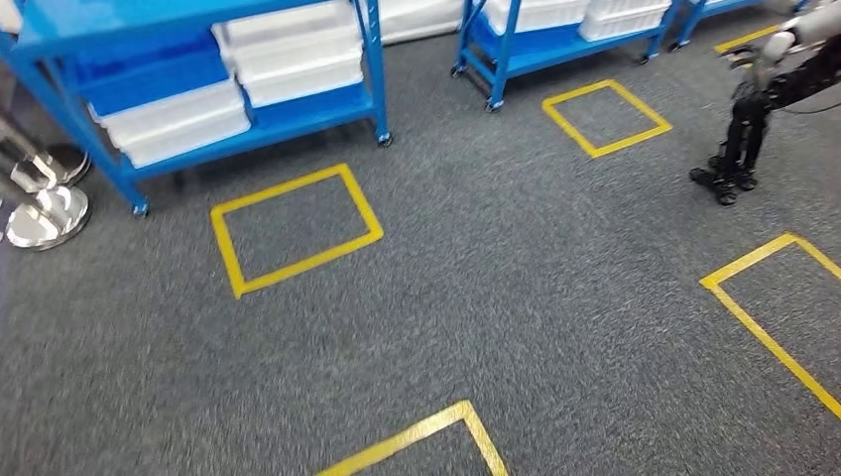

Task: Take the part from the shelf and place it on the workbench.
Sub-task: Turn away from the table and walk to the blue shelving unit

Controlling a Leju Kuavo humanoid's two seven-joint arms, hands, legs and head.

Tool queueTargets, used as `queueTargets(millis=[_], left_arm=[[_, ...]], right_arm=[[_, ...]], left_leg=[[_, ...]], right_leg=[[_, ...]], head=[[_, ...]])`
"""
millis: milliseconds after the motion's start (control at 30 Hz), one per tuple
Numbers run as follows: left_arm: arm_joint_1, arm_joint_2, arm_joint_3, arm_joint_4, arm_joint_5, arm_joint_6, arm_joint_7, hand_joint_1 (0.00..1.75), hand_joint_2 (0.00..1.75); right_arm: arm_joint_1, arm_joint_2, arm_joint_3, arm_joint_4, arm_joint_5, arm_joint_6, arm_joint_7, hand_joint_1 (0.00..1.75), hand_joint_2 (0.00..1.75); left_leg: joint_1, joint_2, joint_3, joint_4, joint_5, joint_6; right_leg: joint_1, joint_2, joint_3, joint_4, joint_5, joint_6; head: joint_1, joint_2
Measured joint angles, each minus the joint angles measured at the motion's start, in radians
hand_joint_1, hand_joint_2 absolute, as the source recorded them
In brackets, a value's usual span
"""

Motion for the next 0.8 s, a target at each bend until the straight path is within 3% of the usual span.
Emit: queueTargets(millis=[33,67,100,167,233,300,367,433,467,500,533,567,600,667,733,800], left_arm=[[0.001,0.0,0.0,0.0,0.0,0.0,0.0,0.0,0.0],[0.001,-0.001,0.0,0.0,0.0,0.0,0.0,0.0,0.0],[0.002,-0.001,0.0,0.0,0.0,-0.001,0.0,0.0,0.0],[0.002,-0.001,0.0,0.0,-0.001,-0.001,0.001,0.0,0.0],[0.001,-0.001,0.0,0.0,0.0,-0.001,0.0,0.0,0.0],[0.004,-0.001,0.0,0.0,0.0,-0.001,0.0,0.0,0.0],[0.007,-0.001,0.0,0.0,0.0,-0.001,0.0,0.0,0.0],[0.005,-0.001,0.0,0.0,0.0,-0.001,0.0,0.0,0.0],[0.004,-0.001,0.0,0.0,0.0,-0.001,0.0,0.0,0.0],[0.003,-0.001,0.0,0.0,0.0,-0.001,0.0,0.0,0.0],[0.004,-0.002,0.0,0.0,0.0,-0.001,0.0,0.0,0.0],[0.005,-0.002,0.0,0.0,0.0,-0.001,0.0,0.0,0.0],[0.006,-0.002,0.0,0.0,0.0,-0.001,0.0,0.0,0.0],[0.006,0.0,0.0,-0.001,0.0,-0.001,0.0,0.0,0.0],[0.005,0.003,0.0,-0.001,0.0,-0.001,0.0,0.0,0.0],[0.005,0.003,0.0,-0.002,0.0,-0.001,-0.001,0.0,0.0]], right_arm=[[0.0,-0.002,0.0,0.0,0.0,0.0,0.0,0.0,0.0],[0.0,-0.003,0.0,0.0,0.0,0.0,0.0,0.0,0.0],[0.0,-0.003,0.0,0.0,0.0,0.0,0.0,0.0,0.0],[0.0,-0.004,0.0,0.0,0.0,0.0,0.0,0.0,0.0],[0.001,-0.006,0.0,0.0,0.0,0.0,0.0,0.0,0.0],[0.002,-0.002,0.0,0.0,0.0,0.0,0.0,0.0,0.0],[0.002,0.005,0.0,0.0,0.0,0.0,0.0,0.0,0.0],[0.002,0.007,0.0,-0.001,0.0,0.0,0.0,0.0,0.0],[0.001,0.006,0.0,-0.001,0.0,0.0,0.0,0.0,0.0],[0.001,0.006,0.0,-0.002,0.0,0.0,0.0,0.0,0.0],[0.001,0.005,0.0,-0.002,0.0,0.0,0.0,0.0,0.0],[0.002,0.004,0.0,-0.002,0.0,0.0,0.0,0.0,0.0],[0.002,0.004,0.0,-0.002,0.0,0.0,0.0,0.0,0.0],[0.002,0.004,0.0,-0.002,0.0,0.0,0.0,0.0,0.0],[0.002,0.004,0.0,-0.002,0.0,0.0,0.0,0.0,0.0],[0.004,0.005,0.0,-0.002,0.0,0.0,0.0,0.0,0.0]], left_leg=[[0.001,-0.014,0.001,0.003,-0.002,-0.001],[0.003,-0.029,0.002,0.008,-0.005,-0.004],[0.005,-0.044,0.004,0.016,-0.01,-0.008],[0.009,-0.073,-0.003,0.037,-0.022,-0.02],[0.011,-0.099,-0.018,0.052,-0.026,-0.032],[0.012,-0.121,-0.027,0.054,-0.024,-0.041],[0.01,-0.094,-0.041,0.082,-0.044,-0.051],[0.011,-0.032,-0.089,0.185,-0.102,-0.059],[0.012,-0.013,-0.122,0.254,-0.133,-0.061],[0.014,-0.004,-0.151,0.312,-0.152,-0.062],[0.015,-0.001,-0.166,0.339,-0.152,-0.06],[0.014,-0.001,-0.16,0.324,-0.132,-0.056],[0.012,-0.001,-0.136,0.273,-0.096,-0.049],[0.004,0.007,-0.066,0.136,-0.035,-0.023],[-0.002,0.016,-0.027,0.061,-0.021,-0.005],[-0.003,0.017,-0.019,0.041,-0.021,-0.002]], right_leg=[[-0.003,0.002,-0.015,0.016,0.01,0.003],[-0.007,0.004,-0.011,-0.007,0.04,0.007],[-0.012,0.01,0.009,-0.063,0.084,0.011],[-0.019,0.05,0.059,-0.183,0.138,0.018],[-0.019,0.075,0.074,-0.224,0.14,0.013],[-0.019,0.055,0.072,-0.224,0.139,-0.001],[-0.02,0.032,0.077,-0.228,0.139,-0.014],[-0.016,0.009,0.082,-0.231,0.138,-0.023],[-0.012,-0.002,0.083,-0.231,0.137,-0.026],[-0.009,-0.01,0.083,-0.231,0.136,-0.028],[-0.007,-0.018,0.084,-0.23,0.134,-0.029],[-0.003,-0.025,0.087,-0.23,0.133,-0.029],[0.0,-0.031,0.091,-0.23,0.13,-0.03],[0.005,-0.044,0.1,-0.233,0.126,-0.031],[0.005,-0.052,0.103,-0.238,0.126,-0.027],[0.004,-0.055,0.105,-0.246,0.131,-0.018]], head=[[0.0,0.0],[0.0,0.0],[0.0,0.0],[0.0,0.0],[0.0,0.0],[0.0,0.0],[-0.002,0.0],[-0.004,0.0],[-0.005,0.0],[-0.005,0.0],[-0.006,0.0],[-0.006,0.0],[-0.006,0.0],[-0.005,0.0],[-0.005,0.0],[-0.006,0.0]])
